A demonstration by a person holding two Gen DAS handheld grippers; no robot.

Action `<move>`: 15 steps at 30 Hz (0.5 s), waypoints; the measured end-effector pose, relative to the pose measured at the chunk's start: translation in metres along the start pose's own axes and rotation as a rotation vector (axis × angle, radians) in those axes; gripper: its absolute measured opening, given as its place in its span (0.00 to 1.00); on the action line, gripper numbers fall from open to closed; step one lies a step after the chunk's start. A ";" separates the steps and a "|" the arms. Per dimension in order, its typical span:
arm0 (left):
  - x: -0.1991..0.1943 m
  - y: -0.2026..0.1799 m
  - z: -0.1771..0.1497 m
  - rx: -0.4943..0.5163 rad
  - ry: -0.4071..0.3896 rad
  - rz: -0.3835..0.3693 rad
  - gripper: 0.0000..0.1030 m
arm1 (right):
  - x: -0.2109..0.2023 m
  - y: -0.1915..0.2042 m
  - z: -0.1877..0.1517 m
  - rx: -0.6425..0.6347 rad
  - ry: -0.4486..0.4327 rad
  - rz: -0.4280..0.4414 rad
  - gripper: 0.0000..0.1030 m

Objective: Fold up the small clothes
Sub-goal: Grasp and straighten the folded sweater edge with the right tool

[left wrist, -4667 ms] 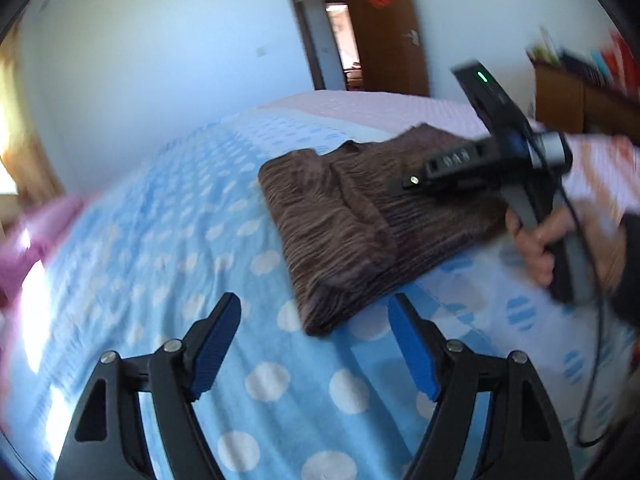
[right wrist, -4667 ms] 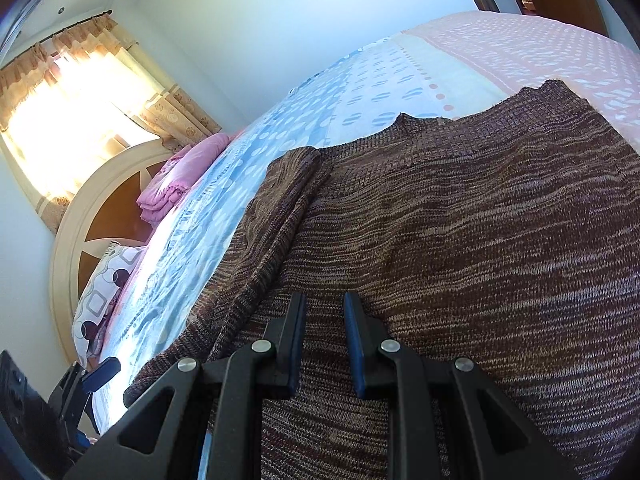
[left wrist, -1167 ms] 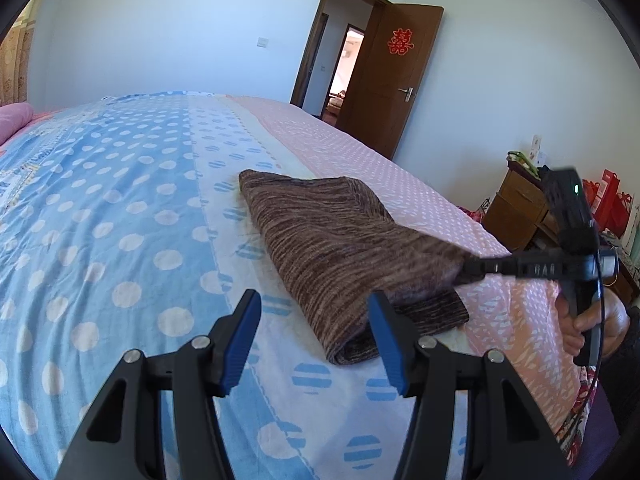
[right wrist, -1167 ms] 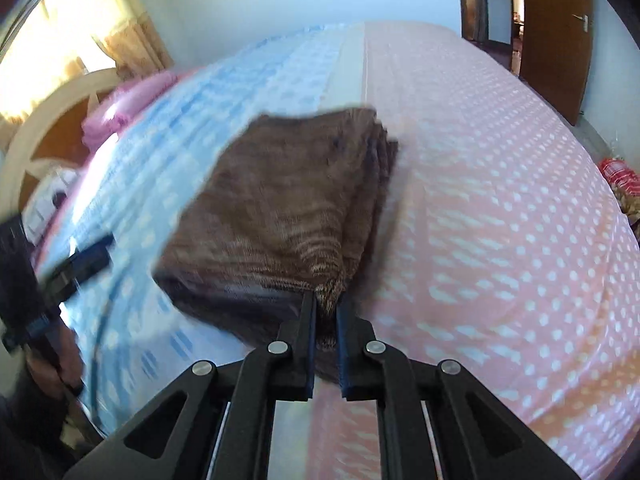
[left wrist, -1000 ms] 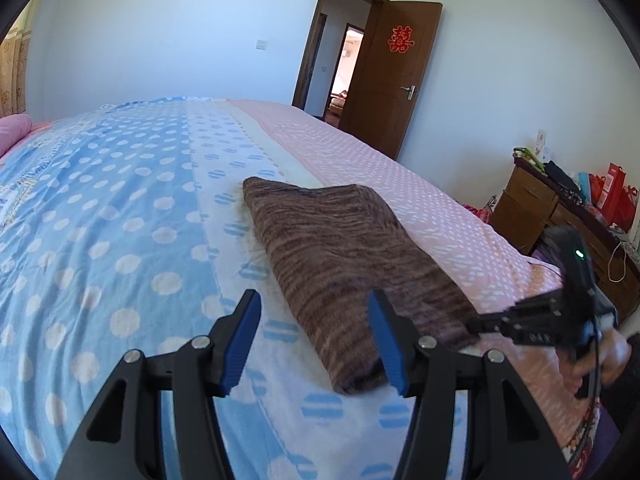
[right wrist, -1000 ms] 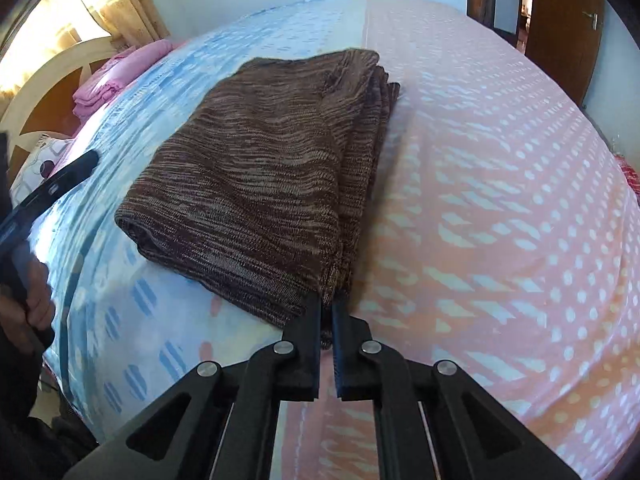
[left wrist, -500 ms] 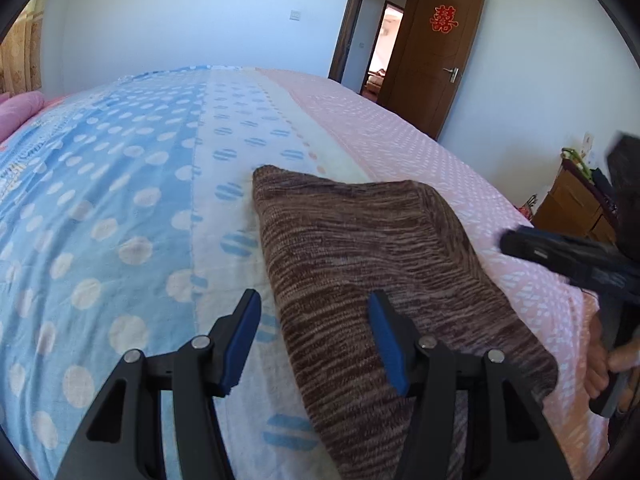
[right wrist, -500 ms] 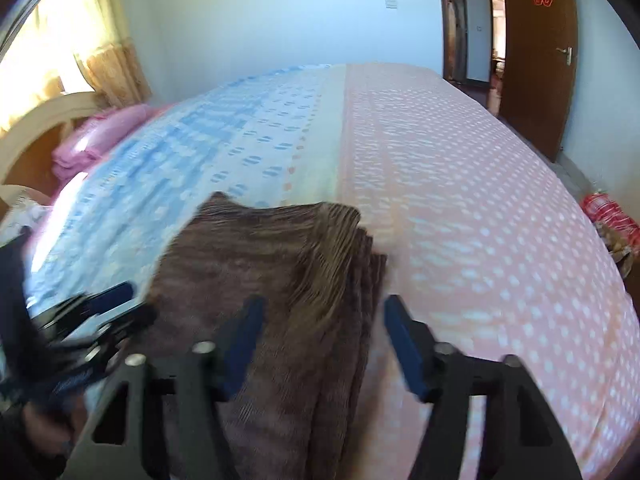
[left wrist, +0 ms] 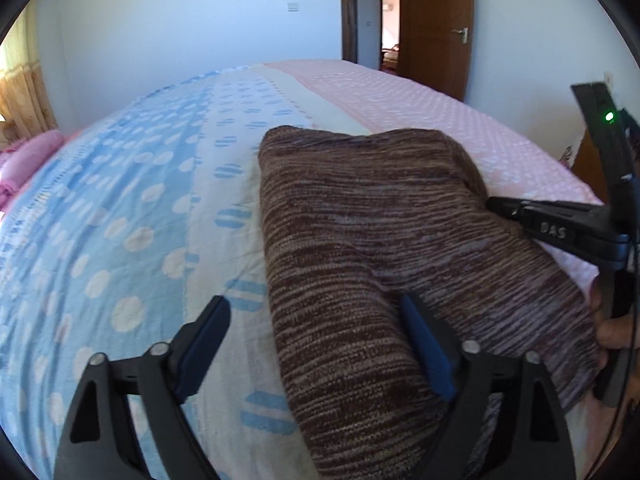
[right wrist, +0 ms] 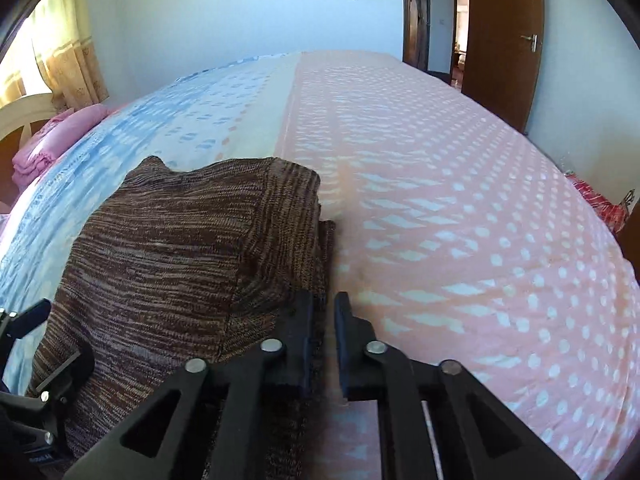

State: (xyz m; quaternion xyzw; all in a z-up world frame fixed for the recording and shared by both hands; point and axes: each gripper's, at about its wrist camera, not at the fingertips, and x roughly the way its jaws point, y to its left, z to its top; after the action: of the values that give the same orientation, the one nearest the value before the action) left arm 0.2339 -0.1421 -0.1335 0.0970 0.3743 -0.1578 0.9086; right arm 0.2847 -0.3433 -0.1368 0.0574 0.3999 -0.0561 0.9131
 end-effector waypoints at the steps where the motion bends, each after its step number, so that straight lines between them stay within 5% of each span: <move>1: 0.001 0.000 0.000 -0.003 0.001 0.032 1.00 | -0.001 -0.001 -0.001 0.005 -0.005 -0.003 0.23; 3: 0.002 0.000 0.000 -0.003 0.003 0.068 1.00 | -0.006 -0.014 -0.008 0.056 -0.015 0.002 0.43; 8: -0.001 -0.005 -0.001 0.033 -0.021 0.127 1.00 | -0.045 -0.035 -0.028 0.200 -0.095 0.047 0.42; 15: 0.000 0.001 0.000 0.004 -0.003 0.098 1.00 | -0.116 0.028 -0.073 -0.046 -0.161 0.090 0.42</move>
State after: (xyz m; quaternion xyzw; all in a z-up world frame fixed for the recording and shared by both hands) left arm 0.2340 -0.1410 -0.1336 0.1171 0.3674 -0.1140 0.9156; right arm 0.1577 -0.2985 -0.0994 0.0496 0.3234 -0.0100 0.9449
